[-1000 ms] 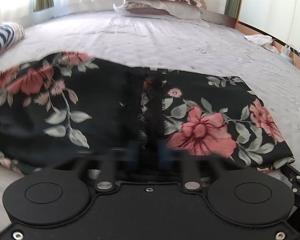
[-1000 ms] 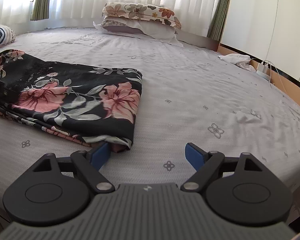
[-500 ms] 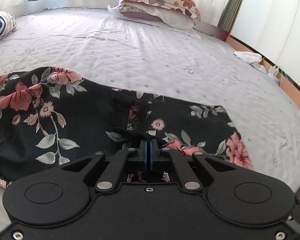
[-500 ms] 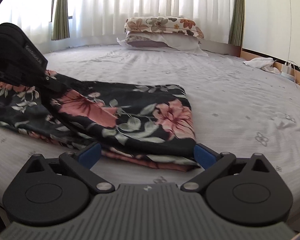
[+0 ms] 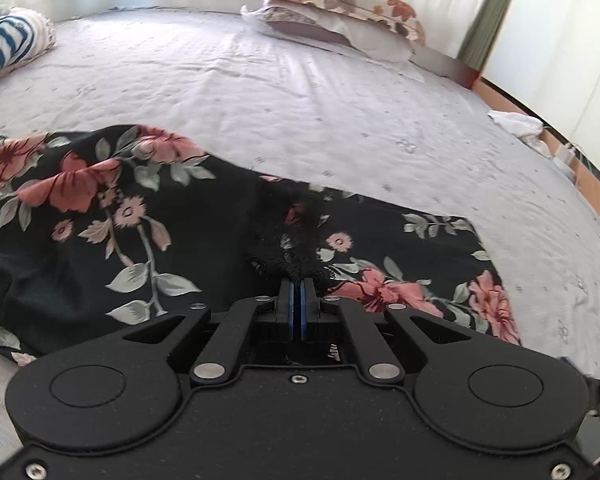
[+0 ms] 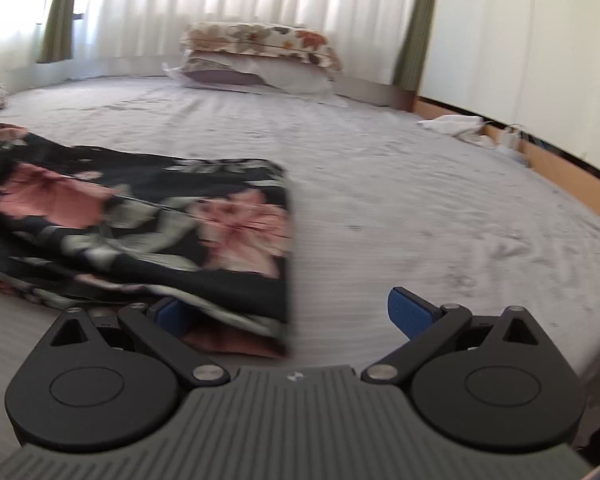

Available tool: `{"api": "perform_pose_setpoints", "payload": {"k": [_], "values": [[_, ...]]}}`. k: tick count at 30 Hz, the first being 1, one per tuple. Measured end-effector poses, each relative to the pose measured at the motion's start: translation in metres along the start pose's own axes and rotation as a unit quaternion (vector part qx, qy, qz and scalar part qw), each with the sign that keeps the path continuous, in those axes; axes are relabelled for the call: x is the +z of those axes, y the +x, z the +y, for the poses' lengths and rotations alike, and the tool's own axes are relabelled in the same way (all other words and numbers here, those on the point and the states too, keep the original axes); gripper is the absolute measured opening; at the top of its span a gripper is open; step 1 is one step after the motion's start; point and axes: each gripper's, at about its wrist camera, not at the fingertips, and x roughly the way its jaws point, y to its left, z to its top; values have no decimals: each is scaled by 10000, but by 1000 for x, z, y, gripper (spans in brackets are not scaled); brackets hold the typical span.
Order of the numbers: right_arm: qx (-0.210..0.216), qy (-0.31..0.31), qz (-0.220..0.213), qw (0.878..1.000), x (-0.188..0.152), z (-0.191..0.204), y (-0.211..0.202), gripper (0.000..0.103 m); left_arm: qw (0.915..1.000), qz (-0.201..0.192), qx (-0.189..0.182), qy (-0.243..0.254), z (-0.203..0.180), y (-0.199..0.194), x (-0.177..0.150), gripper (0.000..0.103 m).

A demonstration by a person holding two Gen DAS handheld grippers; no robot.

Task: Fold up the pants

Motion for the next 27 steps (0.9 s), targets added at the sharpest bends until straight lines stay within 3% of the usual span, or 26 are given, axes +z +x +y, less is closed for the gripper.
{"api": "perform_pose_setpoints", "payload": {"k": [3, 8, 14, 18, 23, 27], "values": [[-264, 214, 84, 9994, -6, -25, 7, 103, 9995, 0, 266, 154, 3, 4, -8, 3], [17, 587, 209, 9981, -10, -44, 11, 103, 9982, 299, 488, 167, 17, 19, -28, 4], [195, 437, 243, 9986, -5, -43, 7, 103, 9975, 159, 574, 378, 16, 16, -34, 5], [668, 213, 214, 9973, -4, -42, -13, 103, 9977, 148, 543, 369, 16, 15, -34, 5], [1666, 104, 94, 9859, 11, -30, -43, 103, 9980, 95, 508, 366, 18, 15, -36, 6], [2064, 366, 18, 9778, 40, -8, -38, 79, 9982, 49, 480, 360, 18, 14, -38, 6]]}}
